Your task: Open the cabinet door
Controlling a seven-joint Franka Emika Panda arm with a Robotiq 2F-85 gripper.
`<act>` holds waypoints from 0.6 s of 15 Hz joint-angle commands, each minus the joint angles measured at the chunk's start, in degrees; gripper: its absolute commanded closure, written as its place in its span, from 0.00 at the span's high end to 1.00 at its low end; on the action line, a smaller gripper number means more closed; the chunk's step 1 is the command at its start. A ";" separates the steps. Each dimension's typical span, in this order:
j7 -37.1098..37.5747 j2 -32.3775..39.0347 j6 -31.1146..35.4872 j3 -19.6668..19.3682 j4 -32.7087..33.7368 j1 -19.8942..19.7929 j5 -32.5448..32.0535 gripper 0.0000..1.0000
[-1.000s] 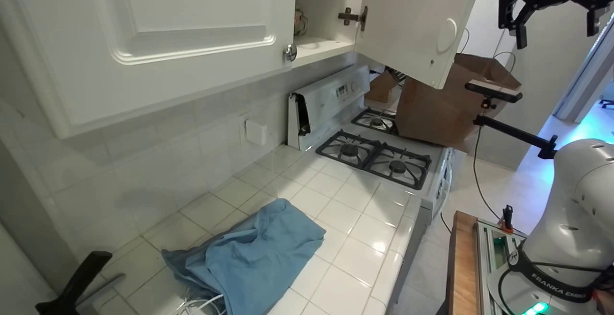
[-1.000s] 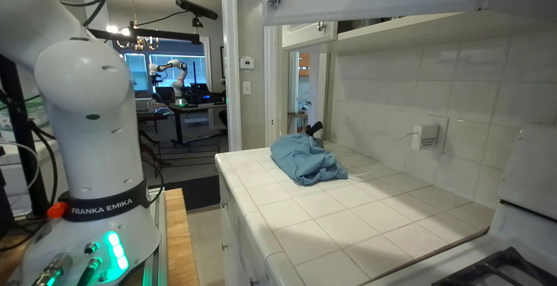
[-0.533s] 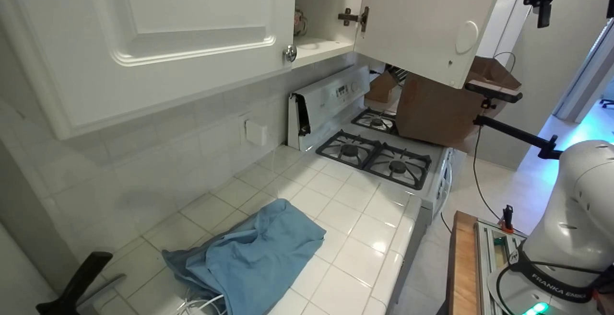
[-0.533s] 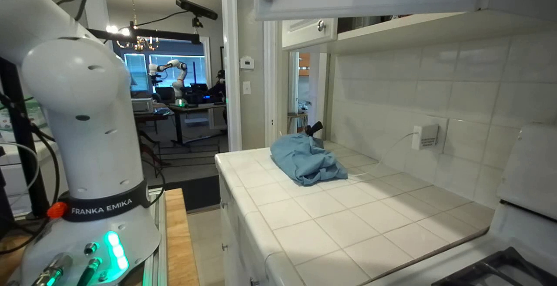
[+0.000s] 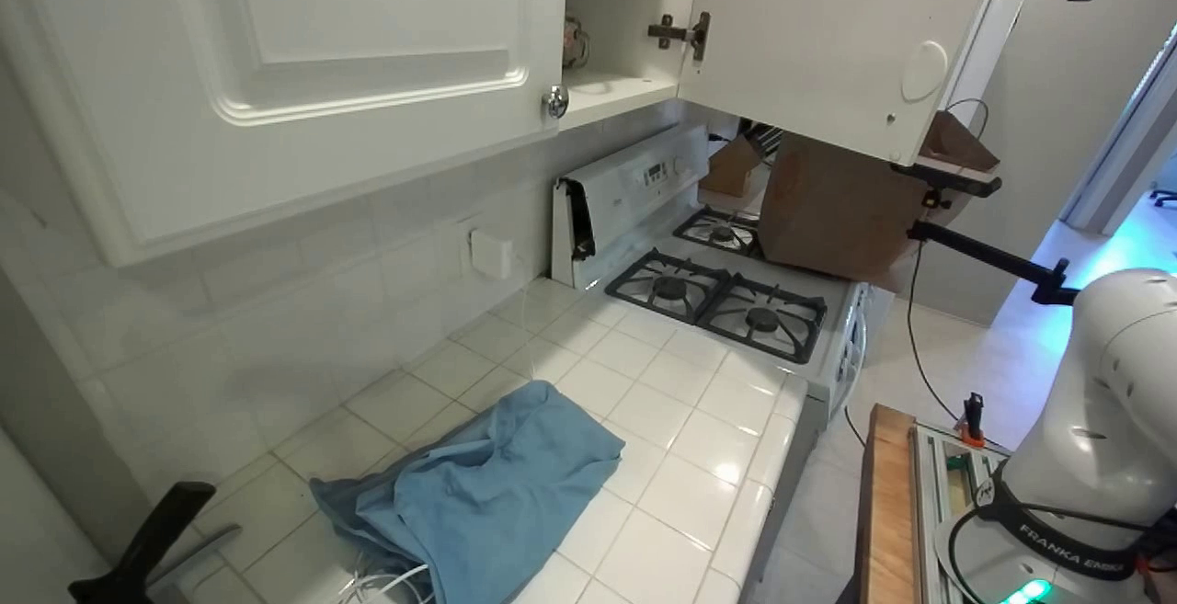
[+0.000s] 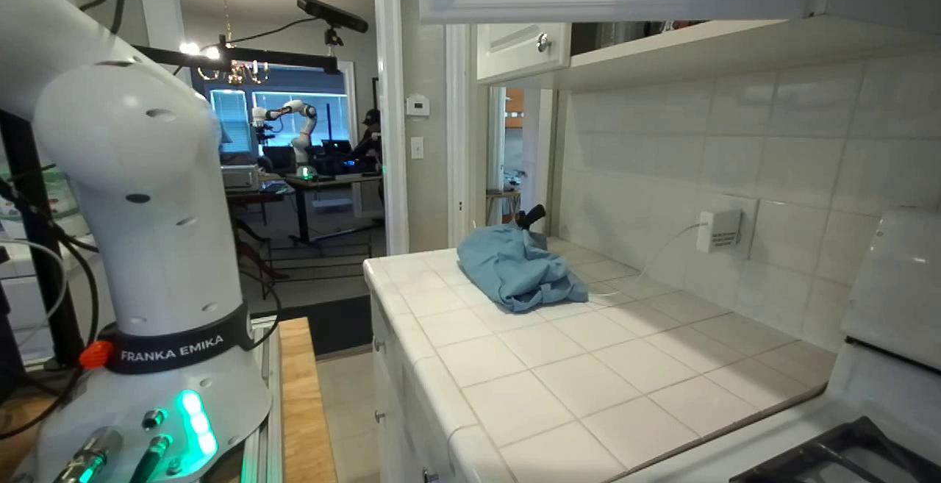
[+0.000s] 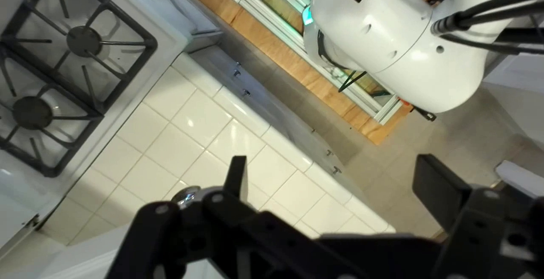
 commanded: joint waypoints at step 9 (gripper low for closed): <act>24.16 2.00 5.91 10.21 1.41 4.53 -2.39 1.00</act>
